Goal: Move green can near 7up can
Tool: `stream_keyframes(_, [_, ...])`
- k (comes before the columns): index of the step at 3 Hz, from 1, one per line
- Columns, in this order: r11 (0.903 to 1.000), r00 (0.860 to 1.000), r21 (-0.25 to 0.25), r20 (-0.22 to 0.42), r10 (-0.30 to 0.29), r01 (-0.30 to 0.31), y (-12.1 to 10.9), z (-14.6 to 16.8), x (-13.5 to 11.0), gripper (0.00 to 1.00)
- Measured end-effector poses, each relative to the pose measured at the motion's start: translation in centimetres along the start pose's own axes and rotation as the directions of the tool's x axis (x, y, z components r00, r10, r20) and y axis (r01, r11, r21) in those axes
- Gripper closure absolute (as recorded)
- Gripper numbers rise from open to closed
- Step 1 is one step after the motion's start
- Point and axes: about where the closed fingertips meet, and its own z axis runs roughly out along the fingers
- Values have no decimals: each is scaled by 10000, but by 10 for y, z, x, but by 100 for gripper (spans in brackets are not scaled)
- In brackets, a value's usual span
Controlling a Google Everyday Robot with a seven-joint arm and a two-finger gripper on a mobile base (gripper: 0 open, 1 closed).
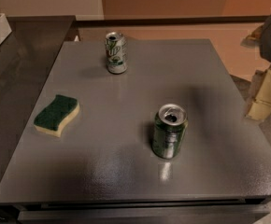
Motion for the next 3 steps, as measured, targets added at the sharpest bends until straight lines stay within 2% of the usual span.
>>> stream_keyframes(1, [9992,9966,-367,813,-148,178,8,14,-21,0])
stream_keyframes(2, [9939,9768,-965,2116,-320,535,25,35,-57,0])
stream_keyframes(3, [9854,9545,-1433,2948,-463,920,41,48,-77,0])
